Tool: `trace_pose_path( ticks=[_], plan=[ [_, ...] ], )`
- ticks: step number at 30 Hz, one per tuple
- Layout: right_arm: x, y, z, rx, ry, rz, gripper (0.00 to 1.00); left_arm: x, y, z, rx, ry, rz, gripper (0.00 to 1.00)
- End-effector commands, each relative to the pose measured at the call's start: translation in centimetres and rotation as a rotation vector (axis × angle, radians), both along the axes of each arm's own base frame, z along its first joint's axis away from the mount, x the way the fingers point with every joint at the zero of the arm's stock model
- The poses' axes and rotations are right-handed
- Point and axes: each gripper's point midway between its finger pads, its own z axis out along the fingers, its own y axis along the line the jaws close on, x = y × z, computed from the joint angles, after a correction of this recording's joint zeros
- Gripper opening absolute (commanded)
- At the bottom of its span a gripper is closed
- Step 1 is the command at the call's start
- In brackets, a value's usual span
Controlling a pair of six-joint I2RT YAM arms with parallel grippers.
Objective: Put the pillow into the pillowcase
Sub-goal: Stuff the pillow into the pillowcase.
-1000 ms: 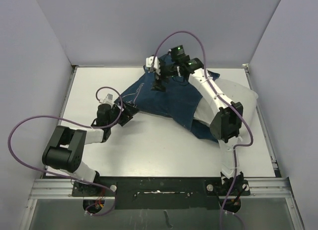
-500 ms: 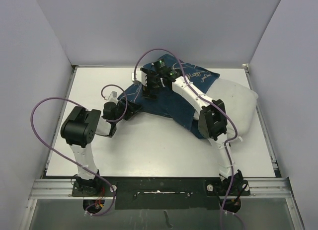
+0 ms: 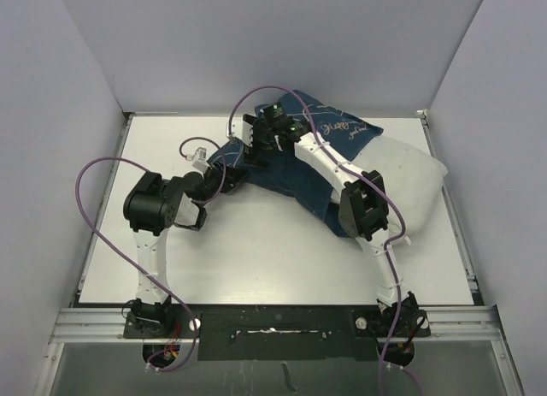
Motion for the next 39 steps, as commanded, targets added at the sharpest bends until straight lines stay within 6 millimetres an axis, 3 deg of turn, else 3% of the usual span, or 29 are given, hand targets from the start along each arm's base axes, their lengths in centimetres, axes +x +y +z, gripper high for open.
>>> trace_pose_path(
  ticks=[1,3,4,8,11,15,17,20,24,26,28,30,33,36,39],
  plan=[
    [2.4,-0.3,4.0,0.052,-0.113,-0.058,1.00,1.4,-1.2,4.7,-0.056,-0.216,-0.063,0.29],
    [3.2,-0.6,3.9,0.045,-0.138,-0.091,0.98,1.9,-1.5,5.3,-0.078,-0.238,-0.080,0.02],
    [3.8,-0.8,3.9,0.043,-0.154,-0.115,0.97,2.0,-1.7,5.4,-0.084,-0.242,-0.087,0.00],
    [6.2,-2.1,3.8,0.034,-0.195,-0.207,0.89,1.6,-2.3,6.9,-0.089,-0.277,-0.118,0.00],
    [7.9,-3.4,2.7,-0.006,-0.229,-0.273,0.81,0.4,-3.1,9.6,-0.101,-0.318,-0.177,0.00],
    [10.7,-4.9,0.4,-0.059,-0.288,-0.386,0.67,-2.1,-6.2,12.4,-0.133,-0.289,-0.276,0.00],
    [11.7,-5.6,-1.2,-0.092,-0.310,-0.424,0.62,-3.1,-7.8,12.8,-0.145,-0.268,-0.303,0.00],
    [11.7,-6.7,-3.9,-0.128,-0.271,-0.437,0.61,-3.9,-9.6,12.8,-0.176,-0.228,-0.312,0.00],
    [11.2,-7.4,-4.9,-0.110,-0.190,-0.435,0.63,-3.1,-11.6,11.2,-0.183,-0.155,-0.308,0.00],
    [10.3,-7.0,-3.6,-0.049,-0.118,-0.389,0.71,-1.9,-12.0,9.9,-0.192,-0.112,-0.270,0.00],
    [8.5,-6.0,-0.9,0.031,-0.039,-0.295,0.86,-0.5,-11.8,8.8,-0.206,-0.054,-0.206,0.00],
    [5.8,-5.3,3.8,0.146,0.032,-0.175,1.00,0.9,-11.2,8.1,-0.185,-0.017,-0.151,0.00],
    [0.6,-5.5,12.5,0.342,0.093,0.040,0.98,2.5,-9.9,7.3,-0.130,0.062,-0.074,0.05],
    [-3.6,-8.2,19.3,0.437,0.074,0.145,0.98,3.2,-8.2,7.2,-0.091,0.114,-0.026,0.15],
    [-4.9,-12.9,21.3,0.458,0.092,0.080,0.98,2.8,-7.3,8.2,-0.063,0.095,-0.041,0.27]
  ],
)
